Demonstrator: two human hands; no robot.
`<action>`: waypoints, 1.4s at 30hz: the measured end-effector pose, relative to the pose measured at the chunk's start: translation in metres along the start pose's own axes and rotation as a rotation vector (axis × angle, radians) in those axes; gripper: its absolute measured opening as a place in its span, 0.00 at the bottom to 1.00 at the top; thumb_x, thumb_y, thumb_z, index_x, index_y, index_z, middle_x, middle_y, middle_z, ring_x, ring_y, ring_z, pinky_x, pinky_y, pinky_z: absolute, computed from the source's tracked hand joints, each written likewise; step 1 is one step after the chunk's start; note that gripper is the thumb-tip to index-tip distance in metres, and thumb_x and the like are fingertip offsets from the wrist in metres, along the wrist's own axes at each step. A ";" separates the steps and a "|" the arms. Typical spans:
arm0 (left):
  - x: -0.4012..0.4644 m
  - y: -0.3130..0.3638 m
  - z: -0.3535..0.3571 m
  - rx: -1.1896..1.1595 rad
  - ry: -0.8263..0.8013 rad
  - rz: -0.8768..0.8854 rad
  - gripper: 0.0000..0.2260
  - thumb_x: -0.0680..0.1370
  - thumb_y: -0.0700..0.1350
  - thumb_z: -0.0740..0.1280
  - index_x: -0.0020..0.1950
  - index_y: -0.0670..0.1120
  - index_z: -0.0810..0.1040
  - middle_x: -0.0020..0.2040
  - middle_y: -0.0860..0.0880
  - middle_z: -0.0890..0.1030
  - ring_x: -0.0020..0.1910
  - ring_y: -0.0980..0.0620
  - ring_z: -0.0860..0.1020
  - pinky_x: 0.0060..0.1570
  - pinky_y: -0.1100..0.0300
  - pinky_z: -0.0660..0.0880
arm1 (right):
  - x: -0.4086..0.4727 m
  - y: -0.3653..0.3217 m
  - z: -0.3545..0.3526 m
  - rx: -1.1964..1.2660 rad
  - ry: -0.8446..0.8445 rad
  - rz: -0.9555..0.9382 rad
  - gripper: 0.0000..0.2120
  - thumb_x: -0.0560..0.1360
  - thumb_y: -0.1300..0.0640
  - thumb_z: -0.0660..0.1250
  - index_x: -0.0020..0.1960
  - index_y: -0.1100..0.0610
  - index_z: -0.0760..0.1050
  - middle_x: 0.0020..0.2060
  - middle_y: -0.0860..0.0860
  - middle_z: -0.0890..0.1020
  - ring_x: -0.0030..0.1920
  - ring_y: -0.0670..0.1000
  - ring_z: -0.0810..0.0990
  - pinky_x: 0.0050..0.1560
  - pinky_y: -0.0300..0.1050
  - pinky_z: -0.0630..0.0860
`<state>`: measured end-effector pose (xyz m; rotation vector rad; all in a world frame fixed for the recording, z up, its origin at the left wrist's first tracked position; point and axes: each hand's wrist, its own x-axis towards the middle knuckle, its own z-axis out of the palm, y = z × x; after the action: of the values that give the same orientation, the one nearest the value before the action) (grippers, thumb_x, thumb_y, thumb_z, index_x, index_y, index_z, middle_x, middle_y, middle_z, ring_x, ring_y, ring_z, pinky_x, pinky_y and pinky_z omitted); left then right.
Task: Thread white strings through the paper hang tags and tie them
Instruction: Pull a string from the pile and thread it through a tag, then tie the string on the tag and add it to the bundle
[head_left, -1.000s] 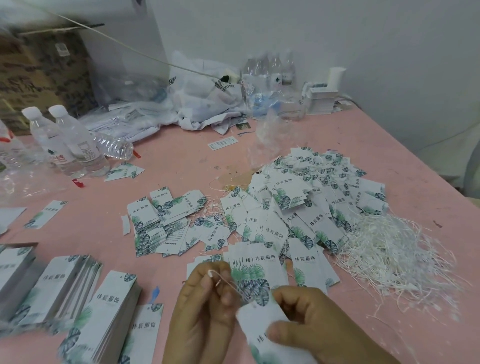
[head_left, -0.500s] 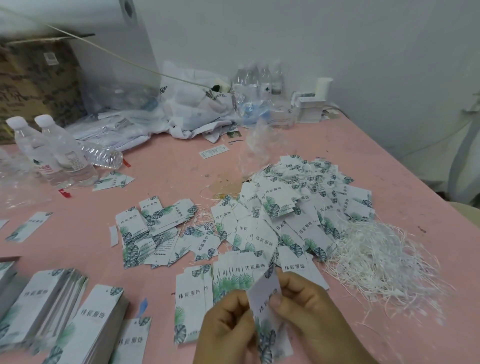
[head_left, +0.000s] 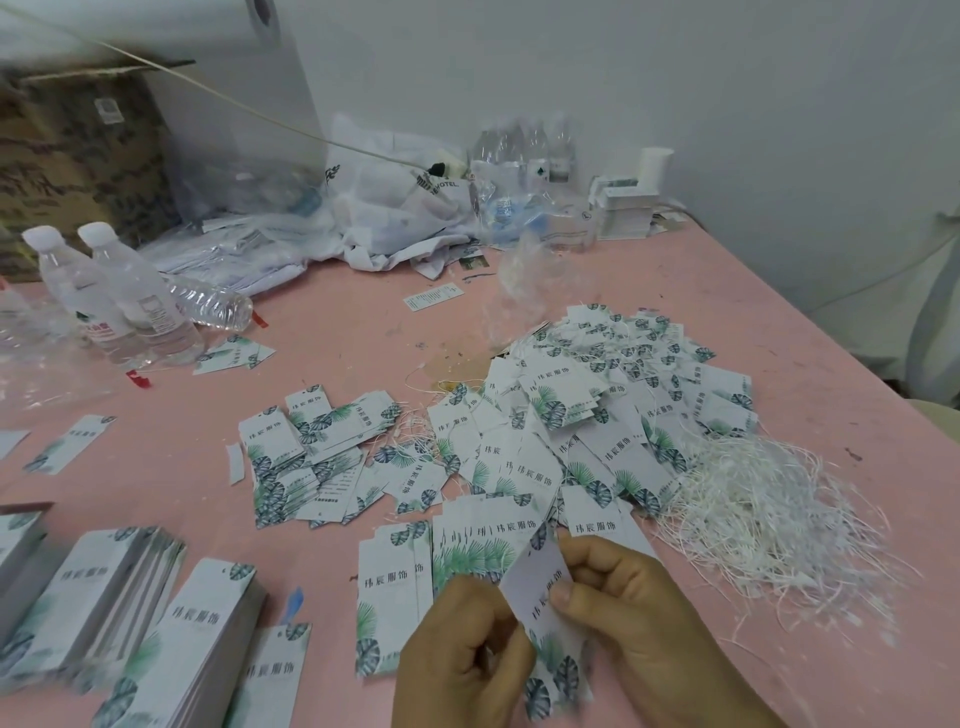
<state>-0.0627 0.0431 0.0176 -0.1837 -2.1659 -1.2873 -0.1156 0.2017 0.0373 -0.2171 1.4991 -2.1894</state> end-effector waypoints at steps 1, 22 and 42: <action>0.000 0.003 0.000 0.007 0.008 0.003 0.10 0.72 0.46 0.69 0.39 0.61 0.73 0.35 0.61 0.71 0.30 0.64 0.70 0.30 0.73 0.63 | 0.000 -0.001 0.000 0.037 -0.011 0.026 0.18 0.62 0.59 0.78 0.51 0.62 0.83 0.45 0.63 0.85 0.44 0.57 0.84 0.45 0.46 0.80; 0.005 -0.011 -0.009 0.052 0.147 -0.265 0.02 0.71 0.51 0.68 0.41 0.59 0.79 0.36 0.55 0.77 0.30 0.59 0.73 0.30 0.71 0.67 | 0.111 -0.093 -0.030 -0.976 0.585 -0.125 0.21 0.81 0.62 0.59 0.74 0.58 0.64 0.67 0.54 0.71 0.57 0.54 0.78 0.44 0.42 0.71; 0.019 -0.030 -0.038 0.133 0.266 -0.668 0.13 0.74 0.40 0.73 0.47 0.58 0.75 0.44 0.55 0.78 0.44 0.61 0.76 0.39 0.66 0.68 | 0.016 -0.001 0.002 -1.155 0.307 0.083 0.15 0.72 0.38 0.69 0.40 0.49 0.74 0.34 0.47 0.80 0.34 0.44 0.77 0.34 0.41 0.71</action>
<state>-0.0741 -0.0075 0.0187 0.7826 -2.1346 -1.3946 -0.1294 0.1928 0.0365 -0.1698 2.7217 -1.0753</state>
